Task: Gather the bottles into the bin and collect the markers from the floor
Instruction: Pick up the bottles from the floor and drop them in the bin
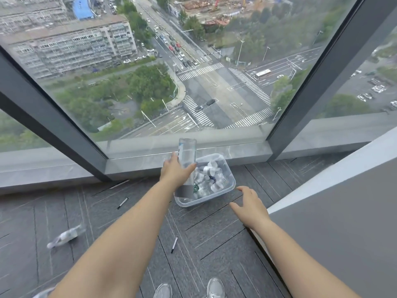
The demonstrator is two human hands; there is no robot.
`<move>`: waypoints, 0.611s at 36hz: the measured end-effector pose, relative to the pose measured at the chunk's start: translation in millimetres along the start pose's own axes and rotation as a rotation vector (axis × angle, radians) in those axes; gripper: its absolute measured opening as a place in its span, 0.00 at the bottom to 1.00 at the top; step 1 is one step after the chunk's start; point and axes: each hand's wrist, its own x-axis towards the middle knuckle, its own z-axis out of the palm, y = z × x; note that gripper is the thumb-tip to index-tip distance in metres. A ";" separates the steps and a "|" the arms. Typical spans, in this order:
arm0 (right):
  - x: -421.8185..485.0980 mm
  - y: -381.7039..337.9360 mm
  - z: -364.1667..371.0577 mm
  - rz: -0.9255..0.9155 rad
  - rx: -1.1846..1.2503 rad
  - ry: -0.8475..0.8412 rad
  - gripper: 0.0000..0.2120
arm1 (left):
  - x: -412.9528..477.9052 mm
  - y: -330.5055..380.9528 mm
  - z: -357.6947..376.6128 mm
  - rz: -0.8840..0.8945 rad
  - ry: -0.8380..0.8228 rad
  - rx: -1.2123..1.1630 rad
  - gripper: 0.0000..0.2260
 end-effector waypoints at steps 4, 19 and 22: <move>4.1 6.9 -6.4 0.004 -0.015 0.002 0.26 | 4.9 -5.2 3.9 -0.046 0.003 0.124 0.41; 2.8 -28.6 18.0 -0.112 -0.075 -0.135 0.26 | -91.1 -134.7 -7.3 -0.326 0.076 -0.080 0.34; -2.8 -46.5 28.7 -0.152 -0.080 -0.182 0.27 | -111.6 -153.5 -27.4 -0.366 0.134 -0.126 0.33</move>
